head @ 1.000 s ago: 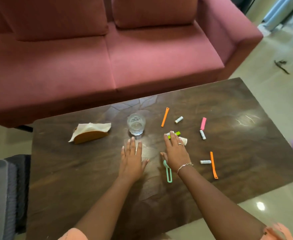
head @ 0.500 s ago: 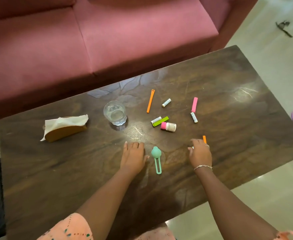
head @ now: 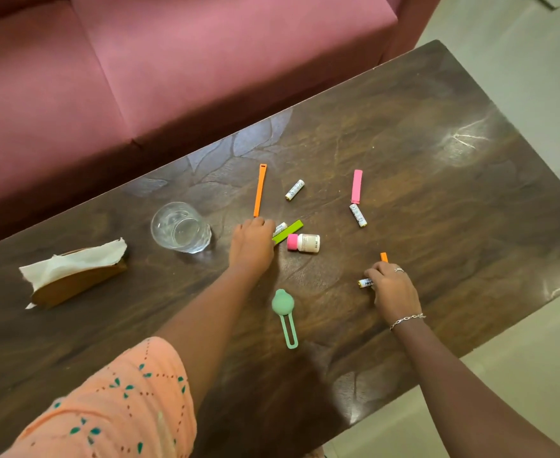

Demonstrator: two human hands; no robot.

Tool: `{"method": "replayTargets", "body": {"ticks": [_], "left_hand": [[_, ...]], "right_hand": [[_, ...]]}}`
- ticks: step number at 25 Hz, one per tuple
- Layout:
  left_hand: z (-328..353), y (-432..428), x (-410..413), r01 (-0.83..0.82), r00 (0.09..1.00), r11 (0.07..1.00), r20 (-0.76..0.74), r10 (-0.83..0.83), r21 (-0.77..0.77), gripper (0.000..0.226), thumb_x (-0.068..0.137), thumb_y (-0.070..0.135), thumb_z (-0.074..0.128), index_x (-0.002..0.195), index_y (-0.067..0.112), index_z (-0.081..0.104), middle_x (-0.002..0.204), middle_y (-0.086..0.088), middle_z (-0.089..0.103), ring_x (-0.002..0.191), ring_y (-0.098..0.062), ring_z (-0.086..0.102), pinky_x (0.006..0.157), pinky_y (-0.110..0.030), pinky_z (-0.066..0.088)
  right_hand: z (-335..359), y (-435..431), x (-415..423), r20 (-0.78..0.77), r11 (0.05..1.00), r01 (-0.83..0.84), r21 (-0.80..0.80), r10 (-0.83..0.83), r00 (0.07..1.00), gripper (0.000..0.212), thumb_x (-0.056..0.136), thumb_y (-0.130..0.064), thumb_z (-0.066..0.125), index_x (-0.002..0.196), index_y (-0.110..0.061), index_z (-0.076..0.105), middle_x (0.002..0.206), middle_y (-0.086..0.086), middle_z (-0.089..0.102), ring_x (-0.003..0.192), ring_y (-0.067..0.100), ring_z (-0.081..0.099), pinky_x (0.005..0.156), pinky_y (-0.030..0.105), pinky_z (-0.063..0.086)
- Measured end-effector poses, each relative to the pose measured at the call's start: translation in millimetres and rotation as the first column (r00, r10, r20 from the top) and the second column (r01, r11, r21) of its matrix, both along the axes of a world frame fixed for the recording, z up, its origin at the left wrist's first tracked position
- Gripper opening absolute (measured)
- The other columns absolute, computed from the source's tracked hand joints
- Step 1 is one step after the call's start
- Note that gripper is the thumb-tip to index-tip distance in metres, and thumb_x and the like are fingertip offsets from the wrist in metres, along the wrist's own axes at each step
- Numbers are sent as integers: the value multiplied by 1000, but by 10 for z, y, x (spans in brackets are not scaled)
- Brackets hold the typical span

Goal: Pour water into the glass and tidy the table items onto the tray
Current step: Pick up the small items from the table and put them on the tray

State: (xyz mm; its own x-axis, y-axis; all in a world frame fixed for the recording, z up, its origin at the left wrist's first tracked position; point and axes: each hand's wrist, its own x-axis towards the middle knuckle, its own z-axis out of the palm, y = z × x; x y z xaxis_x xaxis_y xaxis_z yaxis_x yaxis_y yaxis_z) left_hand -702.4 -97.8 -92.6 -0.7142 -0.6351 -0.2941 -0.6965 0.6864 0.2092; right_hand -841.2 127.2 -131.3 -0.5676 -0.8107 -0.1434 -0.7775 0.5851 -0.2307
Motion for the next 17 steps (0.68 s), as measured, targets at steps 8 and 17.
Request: {"method": "replayTargets", "body": {"ticks": [8,17], "left_hand": [[-158,28,-204,-24,995,999,97,28,-43,18,90,14,52,108,12,54,112,-9,58,106,-27,51,83,-34,37],[-222,-1,-251,-183,983,978,-7,184,-97,18,94,25,47,102,10,53,108,-9,61,100,-28,54,79,-36,36]], "right_hand": [[-35,167,-30,81,957,238,-168,-228,970,24,65,16,65,83,0,67,79,16,64,70,38,58,68,34,46],[-44,180,-117,135,874,476,-97,-462,877,17,73,8,63,87,0,67,89,19,64,88,40,55,75,42,47]]}}
